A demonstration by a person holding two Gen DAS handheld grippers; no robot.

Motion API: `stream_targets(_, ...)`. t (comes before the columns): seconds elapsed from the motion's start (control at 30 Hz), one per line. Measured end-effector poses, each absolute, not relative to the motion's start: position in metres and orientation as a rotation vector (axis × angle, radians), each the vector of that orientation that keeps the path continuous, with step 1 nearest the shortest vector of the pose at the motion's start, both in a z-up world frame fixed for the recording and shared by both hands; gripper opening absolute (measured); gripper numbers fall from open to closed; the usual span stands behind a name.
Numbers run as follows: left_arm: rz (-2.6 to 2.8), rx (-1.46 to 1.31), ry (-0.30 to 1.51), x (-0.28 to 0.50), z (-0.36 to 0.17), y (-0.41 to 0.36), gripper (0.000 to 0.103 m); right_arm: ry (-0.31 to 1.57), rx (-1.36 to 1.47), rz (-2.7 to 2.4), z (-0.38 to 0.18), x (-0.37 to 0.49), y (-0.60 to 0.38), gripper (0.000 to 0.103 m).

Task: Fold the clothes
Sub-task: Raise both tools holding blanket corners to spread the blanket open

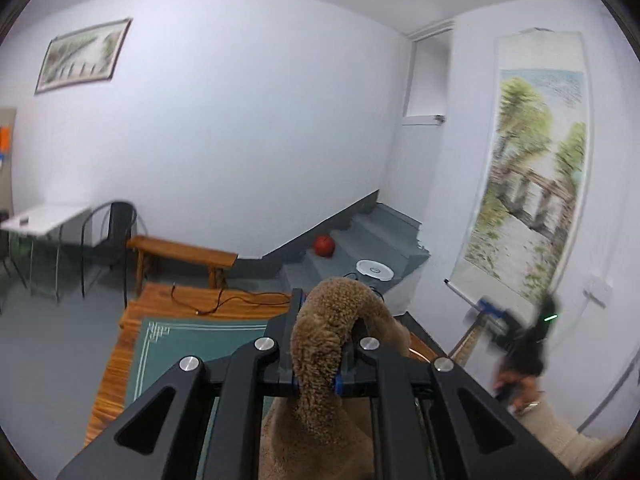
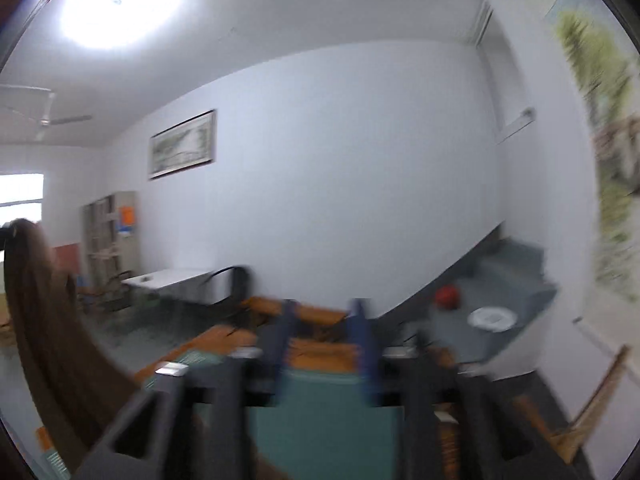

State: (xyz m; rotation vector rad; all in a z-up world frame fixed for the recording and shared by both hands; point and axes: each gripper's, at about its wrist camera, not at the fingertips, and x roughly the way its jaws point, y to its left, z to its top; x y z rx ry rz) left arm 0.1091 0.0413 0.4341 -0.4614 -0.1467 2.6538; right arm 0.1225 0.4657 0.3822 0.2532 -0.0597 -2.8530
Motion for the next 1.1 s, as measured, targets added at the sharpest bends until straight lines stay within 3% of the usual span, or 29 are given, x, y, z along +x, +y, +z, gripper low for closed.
stream_targets(0.13, 2.637, -0.443, -0.07, 0.149, 0.444, 0.046, 0.013, -0.041, 0.509, -2.534, 0.324, 0.099, 0.428, 0.103)
stream_targets(0.23, 2.625, -0.436, -0.022, 0.179, 0.45, 0.048, 0.013, -0.13, 0.604, -2.362, 0.295, 0.083, 0.421, 0.103)
stream_targets(0.33, 2.631, -0.456, -0.029, 0.21, 0.446, 0.035, 0.013, -0.344, 0.691, -2.113, 0.272, 0.056, 0.432, 0.103)
stream_targets(0.47, 2.664, -0.491, -0.081, 0.234, 0.434, 0.012, 0.013, -0.489, 0.812, -1.81, 0.239, 0.021, 0.426, 0.103)
stream_targets(0.7, 2.741, -0.538, -0.246, 0.251, 0.412, -0.027, 0.013, -0.456, 0.976, -1.426, 0.185, 0.004, 0.342, 0.103)
stream_targets(0.9, 2.781, -0.54, -0.282, 0.264, 0.401, -0.041, 0.013, -0.344, 1.123, -1.251, 0.146, 0.025, 0.27, 0.103)
stream_targets(1.1, 2.804, -0.52, -0.286, 0.275, 0.401, -0.05, 0.013, -0.479, 1.067, -1.108, 0.134, 0.029, 0.25, 0.103)
